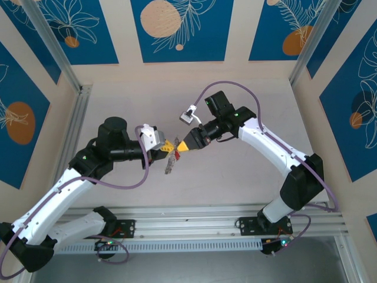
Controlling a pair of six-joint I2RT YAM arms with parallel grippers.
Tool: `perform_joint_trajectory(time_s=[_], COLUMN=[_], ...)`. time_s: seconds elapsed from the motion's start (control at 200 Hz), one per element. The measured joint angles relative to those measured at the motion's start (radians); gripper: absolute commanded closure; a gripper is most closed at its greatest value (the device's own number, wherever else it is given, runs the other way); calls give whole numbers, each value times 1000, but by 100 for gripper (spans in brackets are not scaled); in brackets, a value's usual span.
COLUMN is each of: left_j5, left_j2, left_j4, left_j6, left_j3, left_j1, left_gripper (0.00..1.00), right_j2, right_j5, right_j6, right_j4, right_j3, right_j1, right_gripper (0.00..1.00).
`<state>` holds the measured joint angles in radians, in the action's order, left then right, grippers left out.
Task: Put the keys on the keyring
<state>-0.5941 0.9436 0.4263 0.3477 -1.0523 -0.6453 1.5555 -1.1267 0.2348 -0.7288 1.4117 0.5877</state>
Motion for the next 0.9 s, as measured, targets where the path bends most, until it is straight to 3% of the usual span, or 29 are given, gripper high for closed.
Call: perform_joint_trajectory(time_s=[0.9], left_j5=[1], left_j2=[0], left_j4=[-23], left_j6=[-9], left_j3=[17], left_j1=[0], left_gripper=[100], right_j2=[53], right_j5=[62], right_j6=[6], right_j4=[-83], right_j3=[59], right_j1=[-8], right_gripper=[100])
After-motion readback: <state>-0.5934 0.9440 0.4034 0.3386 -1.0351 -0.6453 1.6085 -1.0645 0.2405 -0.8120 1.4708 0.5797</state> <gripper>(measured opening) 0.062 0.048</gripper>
